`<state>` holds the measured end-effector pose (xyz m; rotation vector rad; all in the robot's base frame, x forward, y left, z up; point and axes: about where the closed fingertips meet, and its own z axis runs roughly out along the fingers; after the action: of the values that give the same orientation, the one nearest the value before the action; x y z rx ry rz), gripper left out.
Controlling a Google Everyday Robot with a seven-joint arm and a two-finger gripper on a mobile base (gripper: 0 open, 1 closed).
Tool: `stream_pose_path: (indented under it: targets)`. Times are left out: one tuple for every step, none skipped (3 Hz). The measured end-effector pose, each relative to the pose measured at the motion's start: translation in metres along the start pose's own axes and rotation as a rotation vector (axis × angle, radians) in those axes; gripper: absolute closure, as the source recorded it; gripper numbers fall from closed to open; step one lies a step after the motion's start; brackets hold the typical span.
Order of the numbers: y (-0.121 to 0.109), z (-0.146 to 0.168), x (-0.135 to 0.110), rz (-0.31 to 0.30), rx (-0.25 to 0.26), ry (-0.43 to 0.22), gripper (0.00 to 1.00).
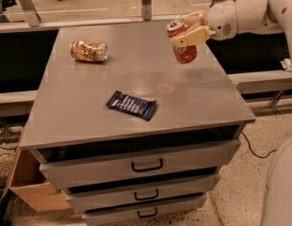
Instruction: Place coke can upright
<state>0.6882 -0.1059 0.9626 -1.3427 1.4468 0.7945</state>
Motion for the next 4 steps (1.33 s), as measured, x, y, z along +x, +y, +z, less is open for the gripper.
stream_pose_path:
  targets:
    - [0.010, -0.012, 0.011, -0.008, -0.027, -0.070, 1.00]
    - [0.014, -0.026, 0.020, 0.007, -0.016, -0.177, 1.00]
    - [0.018, -0.030, 0.025, 0.014, -0.012, -0.288, 1.00]
    - [0.023, -0.031, 0.028, 0.008, -0.026, -0.345, 0.82]
